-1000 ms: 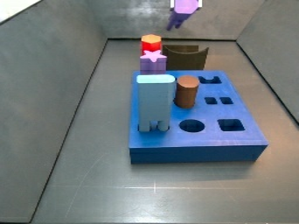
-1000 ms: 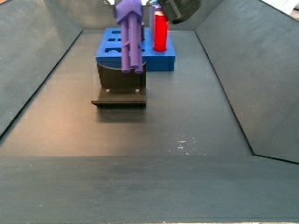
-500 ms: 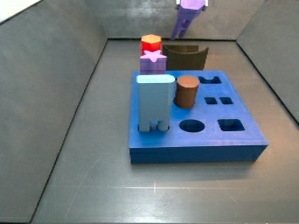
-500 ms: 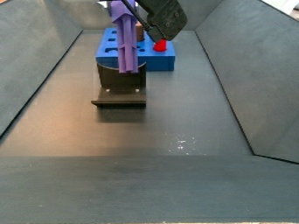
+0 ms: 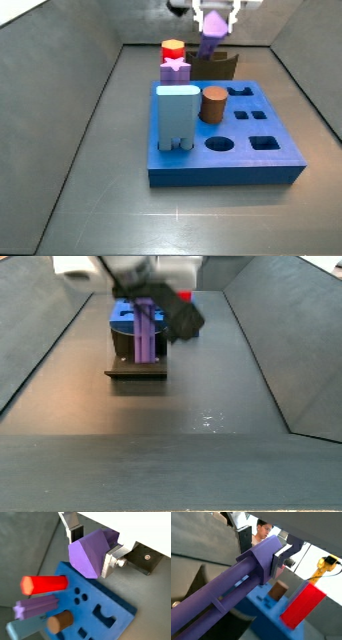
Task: Pick up the 3 prong object. Move up. Place the 3 prong object on the fixture. Regrasp the 3 prong object. Move to above the board. Insert the 3 prong object.
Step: Place the 3 prong object on the fixture, then regrasp the 3 prong object.
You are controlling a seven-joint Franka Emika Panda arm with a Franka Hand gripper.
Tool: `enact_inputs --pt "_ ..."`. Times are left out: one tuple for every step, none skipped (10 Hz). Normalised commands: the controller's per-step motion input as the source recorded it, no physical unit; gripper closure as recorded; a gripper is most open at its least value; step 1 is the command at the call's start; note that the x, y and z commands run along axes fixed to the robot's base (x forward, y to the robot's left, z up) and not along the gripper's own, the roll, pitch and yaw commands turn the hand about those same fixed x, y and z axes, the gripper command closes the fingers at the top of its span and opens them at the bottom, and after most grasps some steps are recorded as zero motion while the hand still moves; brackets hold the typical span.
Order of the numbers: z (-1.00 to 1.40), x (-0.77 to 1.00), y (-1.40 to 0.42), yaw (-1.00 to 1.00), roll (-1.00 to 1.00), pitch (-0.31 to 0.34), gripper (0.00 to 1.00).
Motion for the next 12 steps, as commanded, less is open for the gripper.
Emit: enact_inputs --pt "-0.8 0.1 0.06 -0.04 -0.04 -0.108 1.0" --pt "-0.61 0.09 0.04 -0.01 -0.05 -0.105 1.0" --pt "-0.36 0.06 0.04 0.01 -0.05 -0.106 1.0" --pt "-0.32 0.05 0.07 0.01 -0.04 -0.114 1.0" --pt "-0.31 0.05 0.08 0.02 -0.04 -0.114 1.0" --pt "-0.31 0.04 0.08 0.02 -0.04 -0.111 1.0" --pt "-0.31 0.04 0.07 0.02 -0.04 -0.109 1.0" --pt "-0.31 0.04 0.07 0.03 -0.04 -0.107 1.0" --pt "-0.31 0.04 0.07 0.03 -0.04 -0.105 1.0" --pt "-0.31 0.04 0.07 0.03 -0.04 -0.105 1.0" --pt "0.0 0.0 0.0 0.0 0.0 0.0 0.0" --pt "1.0 0.0 0.0 0.05 -0.04 0.002 0.0"
